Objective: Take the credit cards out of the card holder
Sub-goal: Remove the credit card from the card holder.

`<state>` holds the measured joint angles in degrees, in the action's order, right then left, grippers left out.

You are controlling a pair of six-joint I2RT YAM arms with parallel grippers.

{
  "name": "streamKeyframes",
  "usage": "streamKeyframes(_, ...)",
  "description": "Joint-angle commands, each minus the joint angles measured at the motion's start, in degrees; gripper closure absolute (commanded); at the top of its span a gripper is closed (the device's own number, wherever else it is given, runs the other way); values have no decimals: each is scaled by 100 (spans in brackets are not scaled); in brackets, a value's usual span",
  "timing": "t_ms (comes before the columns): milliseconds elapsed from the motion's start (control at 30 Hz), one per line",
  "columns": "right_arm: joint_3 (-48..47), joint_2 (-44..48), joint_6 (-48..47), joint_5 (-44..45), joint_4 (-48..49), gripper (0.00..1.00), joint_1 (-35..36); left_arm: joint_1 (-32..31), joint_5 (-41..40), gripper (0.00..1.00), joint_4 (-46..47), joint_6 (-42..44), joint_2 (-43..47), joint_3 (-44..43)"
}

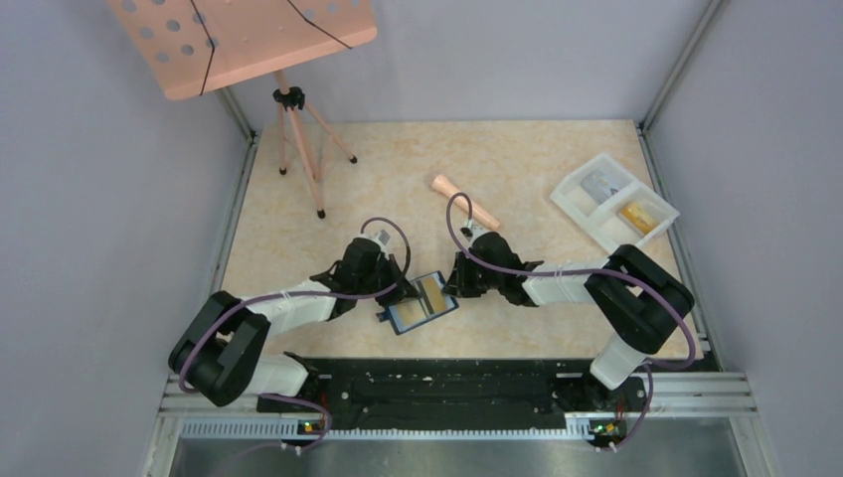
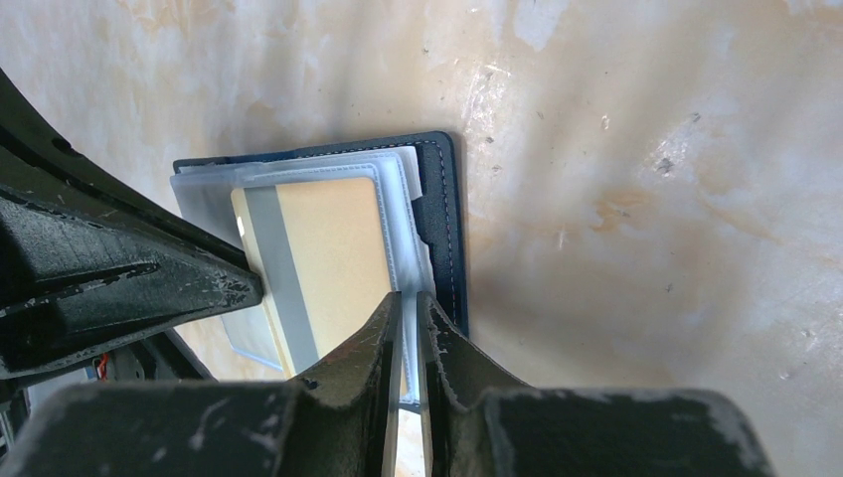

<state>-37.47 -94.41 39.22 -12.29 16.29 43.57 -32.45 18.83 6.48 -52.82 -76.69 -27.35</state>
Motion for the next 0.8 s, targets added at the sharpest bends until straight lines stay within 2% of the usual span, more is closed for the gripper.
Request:
streamKeyframes(0,144,-184,-83,181,-162,89,-68,124,206,100,372,71,278,103)
streamKeyframes(333,131,-135,-109,53,-100,89,-68,188,310,100,28,359,292,11)
streamKeyframes(567,78,-99,-139,138,-211,89,-68,261,171,100,-804,621,123,-311)
streamKeyframes(767,80,17,-178,-157,-107,89,-70,336,476,100,-699,699,216,-284)
